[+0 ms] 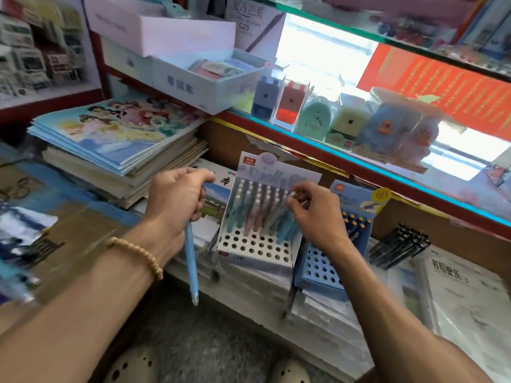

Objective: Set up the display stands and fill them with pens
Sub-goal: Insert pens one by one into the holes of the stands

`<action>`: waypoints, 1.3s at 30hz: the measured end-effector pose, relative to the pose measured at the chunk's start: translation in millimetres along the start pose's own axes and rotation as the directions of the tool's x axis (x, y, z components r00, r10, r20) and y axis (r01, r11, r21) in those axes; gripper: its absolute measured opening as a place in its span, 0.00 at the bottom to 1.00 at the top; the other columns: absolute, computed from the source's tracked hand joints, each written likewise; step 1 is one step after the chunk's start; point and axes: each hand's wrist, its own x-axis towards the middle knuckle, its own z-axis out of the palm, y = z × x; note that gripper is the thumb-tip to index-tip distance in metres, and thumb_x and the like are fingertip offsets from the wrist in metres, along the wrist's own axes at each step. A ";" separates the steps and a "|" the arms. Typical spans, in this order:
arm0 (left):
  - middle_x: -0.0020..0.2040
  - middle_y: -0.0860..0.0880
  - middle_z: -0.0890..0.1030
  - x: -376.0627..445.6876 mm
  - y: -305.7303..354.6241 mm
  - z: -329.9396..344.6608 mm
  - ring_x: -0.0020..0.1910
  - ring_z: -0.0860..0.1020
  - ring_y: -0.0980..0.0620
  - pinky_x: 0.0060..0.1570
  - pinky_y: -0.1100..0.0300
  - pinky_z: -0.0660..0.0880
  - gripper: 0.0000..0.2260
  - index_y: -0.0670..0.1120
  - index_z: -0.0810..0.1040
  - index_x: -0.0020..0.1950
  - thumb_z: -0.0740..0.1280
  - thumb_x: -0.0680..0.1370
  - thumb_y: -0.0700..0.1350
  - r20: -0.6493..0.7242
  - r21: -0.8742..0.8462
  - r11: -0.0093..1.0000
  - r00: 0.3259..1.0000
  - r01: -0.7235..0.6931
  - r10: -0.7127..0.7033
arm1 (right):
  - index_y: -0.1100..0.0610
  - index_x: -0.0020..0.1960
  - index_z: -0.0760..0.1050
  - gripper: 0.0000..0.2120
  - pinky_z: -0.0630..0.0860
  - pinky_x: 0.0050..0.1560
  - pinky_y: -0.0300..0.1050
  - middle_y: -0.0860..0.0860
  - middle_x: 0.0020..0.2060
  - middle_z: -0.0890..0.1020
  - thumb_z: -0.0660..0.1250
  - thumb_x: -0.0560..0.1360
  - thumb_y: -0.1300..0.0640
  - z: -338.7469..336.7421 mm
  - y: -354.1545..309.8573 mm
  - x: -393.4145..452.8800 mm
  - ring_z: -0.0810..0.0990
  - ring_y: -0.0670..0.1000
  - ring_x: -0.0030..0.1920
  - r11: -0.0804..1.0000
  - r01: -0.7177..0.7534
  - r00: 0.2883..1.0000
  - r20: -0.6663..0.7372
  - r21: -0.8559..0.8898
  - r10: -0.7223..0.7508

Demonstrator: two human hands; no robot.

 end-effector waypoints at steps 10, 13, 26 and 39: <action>0.25 0.54 0.70 -1.4 2.2 1.8 0.22 0.66 0.58 0.20 0.67 0.62 0.03 0.41 0.80 0.46 0.68 0.77 0.40 0.004 -0.042 0.999 1.000 -0.004 0.005 | 0.54 0.58 0.81 0.10 0.81 0.54 0.50 0.49 0.48 0.84 0.69 0.78 0.58 16.6 -3.1 -3.4 0.82 0.47 0.48 0.993 0.058 0.984 0.176 -0.102 -0.039; 0.26 0.54 0.70 -2.9 1.8 4.1 0.23 0.66 0.58 0.21 0.67 0.63 0.06 0.39 0.80 0.50 0.68 0.77 0.40 0.021 -0.051 0.999 1.000 -0.006 0.007 | 0.53 0.61 0.81 0.12 0.81 0.55 0.53 0.50 0.50 0.86 0.68 0.78 0.58 23.8 -4.5 -4.7 0.83 0.49 0.51 0.987 0.066 0.983 0.178 -0.148 -0.039; 0.24 0.53 0.67 -9.2 4.0 20.7 0.23 0.64 0.56 0.21 0.65 0.61 0.02 0.41 0.76 0.47 0.67 0.76 0.39 0.008 -0.226 0.974 1.000 -0.015 0.018 | 0.59 0.50 0.82 0.14 0.80 0.39 0.42 0.53 0.40 0.84 0.76 0.72 0.51 8.3 -63.2 -42.5 0.81 0.48 0.37 0.913 -0.083 0.864 0.486 0.398 -0.133; 0.48 0.46 0.83 -32.9 -10.8 38.2 0.47 0.82 0.48 0.44 0.55 0.74 0.14 0.43 0.78 0.51 0.58 0.84 0.51 0.367 0.268 0.963 0.923 0.017 -0.118 | 0.60 0.49 0.80 0.02 0.67 0.25 0.34 0.55 0.39 0.85 0.70 0.76 0.64 -22.1 -28.4 -40.3 0.71 0.44 0.25 0.615 -0.421 0.900 0.395 0.667 0.188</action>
